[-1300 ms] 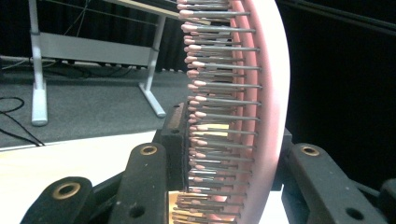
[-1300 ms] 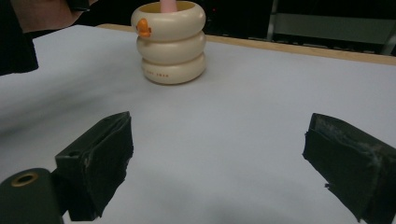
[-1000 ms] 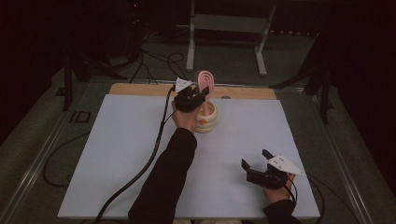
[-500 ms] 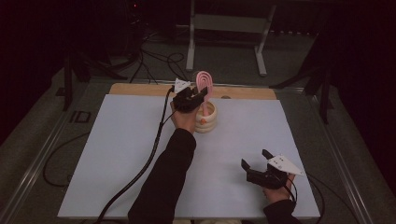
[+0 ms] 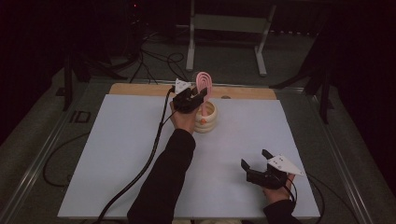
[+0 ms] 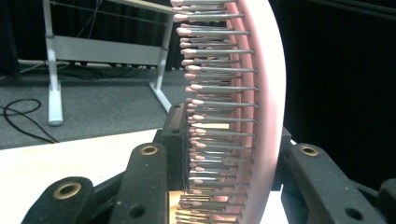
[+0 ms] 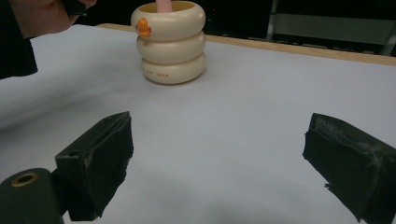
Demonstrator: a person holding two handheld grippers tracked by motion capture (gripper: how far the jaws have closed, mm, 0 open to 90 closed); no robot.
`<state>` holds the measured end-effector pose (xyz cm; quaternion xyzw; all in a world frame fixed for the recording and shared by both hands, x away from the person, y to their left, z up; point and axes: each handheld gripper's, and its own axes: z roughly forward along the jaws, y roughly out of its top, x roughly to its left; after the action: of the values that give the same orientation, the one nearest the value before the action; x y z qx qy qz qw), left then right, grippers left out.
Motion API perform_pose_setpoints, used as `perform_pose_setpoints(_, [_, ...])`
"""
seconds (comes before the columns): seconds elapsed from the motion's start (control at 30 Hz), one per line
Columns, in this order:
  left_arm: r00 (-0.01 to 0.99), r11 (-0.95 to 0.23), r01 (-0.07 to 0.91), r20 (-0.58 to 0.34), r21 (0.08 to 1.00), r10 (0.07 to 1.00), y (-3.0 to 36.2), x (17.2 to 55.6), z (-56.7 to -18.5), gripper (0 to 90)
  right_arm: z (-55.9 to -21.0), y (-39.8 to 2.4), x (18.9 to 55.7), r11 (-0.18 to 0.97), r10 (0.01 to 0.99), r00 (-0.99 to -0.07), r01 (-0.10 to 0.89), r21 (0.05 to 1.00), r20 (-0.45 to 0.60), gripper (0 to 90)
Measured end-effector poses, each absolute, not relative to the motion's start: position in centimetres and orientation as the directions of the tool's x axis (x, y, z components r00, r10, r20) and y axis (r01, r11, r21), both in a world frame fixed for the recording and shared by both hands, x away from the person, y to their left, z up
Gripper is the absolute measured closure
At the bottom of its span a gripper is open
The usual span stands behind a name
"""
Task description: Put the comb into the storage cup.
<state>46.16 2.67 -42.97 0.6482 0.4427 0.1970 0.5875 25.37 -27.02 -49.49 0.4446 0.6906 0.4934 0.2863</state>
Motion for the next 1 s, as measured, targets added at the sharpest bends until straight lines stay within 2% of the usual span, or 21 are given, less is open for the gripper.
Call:
perform_pose_setpoints(0.47, [0.534,0.107,0.374,-0.308,0.921,0.788,2.1,45.9,-44.5,64.0,-49.5,-27.0,25.4,0.118,0.898,-0.438,0.333,0.935,0.043,7.8])
perform_pose_setpoints(0.77, [0.548,0.09,0.372,-0.297,0.924,0.782,1.6,45.1,-44.4,62.5,-49.5,-26.9,25.4,0.124,0.896,-0.443,0.333,0.935,0.039,7.8])
perform_pose_setpoints(1.0, [0.533,0.126,0.38,-0.329,0.916,0.779,2.1,44.9,-44.7,62.3,-49.5,-26.8,25.4,0.125,0.896,-0.443,0.333,0.935,0.038,7.8])
